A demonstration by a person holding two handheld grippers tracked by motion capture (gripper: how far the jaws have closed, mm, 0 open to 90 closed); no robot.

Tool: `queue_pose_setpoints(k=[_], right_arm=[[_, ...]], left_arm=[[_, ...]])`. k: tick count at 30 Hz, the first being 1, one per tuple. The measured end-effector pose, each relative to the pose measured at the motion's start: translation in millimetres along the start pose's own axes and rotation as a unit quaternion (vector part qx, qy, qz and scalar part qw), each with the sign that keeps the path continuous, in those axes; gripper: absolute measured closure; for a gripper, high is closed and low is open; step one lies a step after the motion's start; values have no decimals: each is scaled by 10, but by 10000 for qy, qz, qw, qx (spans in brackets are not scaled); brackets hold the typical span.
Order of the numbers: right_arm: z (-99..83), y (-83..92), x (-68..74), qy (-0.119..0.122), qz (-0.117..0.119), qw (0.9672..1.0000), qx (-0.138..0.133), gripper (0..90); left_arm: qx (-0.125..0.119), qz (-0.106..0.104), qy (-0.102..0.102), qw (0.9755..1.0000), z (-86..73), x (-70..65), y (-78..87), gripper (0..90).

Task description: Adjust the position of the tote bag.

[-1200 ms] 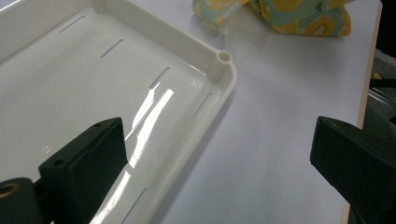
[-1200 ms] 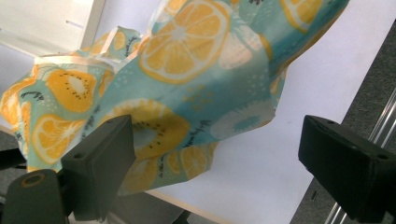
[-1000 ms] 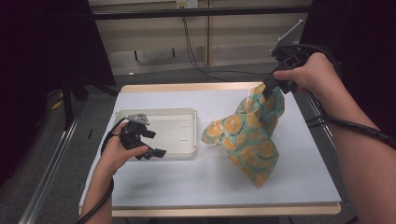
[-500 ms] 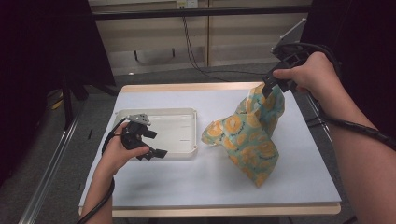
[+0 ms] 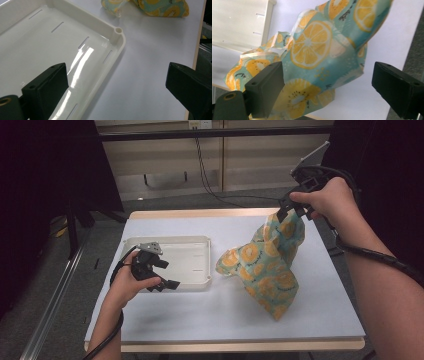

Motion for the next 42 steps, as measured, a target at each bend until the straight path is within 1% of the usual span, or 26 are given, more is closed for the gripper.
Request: queue_pose_setpoints(k=[3,4,8,12,14,15,17,18,20,21,22,23,26,27,28,29,31,32,33,35,36,37,38,39,40,42], right_arm=[[15,-27,8,-14,-34,10000,0,115],[21,-43,22,-6,11,10000,22,116],[37,-117,18,-45,-144,9999,80,182],[38,-164,26,-106,-32,9999,89,240],[16,-211,25,-42,-185,9995,239,279],[15,-261,51,-36,-177,9994,309,322],[19,-286,61,-15,-153,9994,313,335],[10,-349,49,9,-209,9989,423,360],[13,-378,37,41,-251,9987,443,361],[13,-397,30,62,-280,9985,472,371],[17,-405,17,68,-336,9983,472,407],[26,-420,-4,59,-395,9982,448,414],[12,-427,-6,-128,-372,9982,442,442],[12,-427,-6,-128,-372,9982,442,442],[10,-440,-1,-275,-319,9981,452,474],[13,-436,-17,-297,-381,9978,454,514],[9,-445,-23,-294,-423,9975,479,539],[7,-459,-19,-378,-428,9972,477,595],[1,-465,-4,-456,-362,9971,491,615],[4,-456,-18,-536,-342,9970,439,699],[4,-456,-18,-536,-342,9970,439,699],[0,-454,-23,-650,-314,9964,448,752],[0,-454,-23,-650,-314,9964,448,752],[0,-458,-29,-693,-288,9963,419,774],[4,-459,-41,-698,-303,9962,413,826],[6,-461,-30,-755,-235,9961,394,842]], left_arm=[[-72,-29,-21,10000,18,-9,1,41],[-59,-5,-40,10000,20,-10,9,41],[-94,19,-58,9999,30,-15,25,42],[-96,25,-14,9999,26,-6,21,43],[-79,59,-17,10000,24,1,17,44],[-57,47,-60,10000,25,-9,11,44],[-74,39,-52,10000,29,-15,6,45],[-62,27,-58,10000,30,-21,3,45],[-34,14,-83,10000,29,-24,-3,45],[-49,18,-41,10000,30,-22,-5,45],[-12,37,-61,10000,23,-17,-4,45],[-17,32,-67,10000,23,-17,-5,45],[27,5,-83,10000,18,-11,-19,45],[27,5,-83,10000,18,-11,-19,45],[31,53,-42,10000,18,-5,-30,45],[65,45,-48,10000,15,-2,-41,45],[81,46,-58,9999,13,-2,-43,45],[56,34,-72,10000,20,-8,-36,46],[35,69,-60,10000,24,-4,-34,46],[27,95,-55,9999,23,4,-29,47],[27,95,-55,9999,23,4,-29,47],[66,123,-19,9999,17,9,-28,47],[66,123,-19,9999,17,9,-28,47],[37,60,-25,10000,20,3,-33,47],[31,49,-8,10000,22,-1,-38,47],[35,59,-11,10000,22,0,-38,47]])
Point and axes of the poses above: each handheld gripper's, and its own axes: y roughly backward along the jaws, z roughly out of its top, x roughly to its left, the point moved 10 cm from there along -y, roughly forward along the jaws, and after that the axes turned 12 degrees about x, right-handed, at the moved point
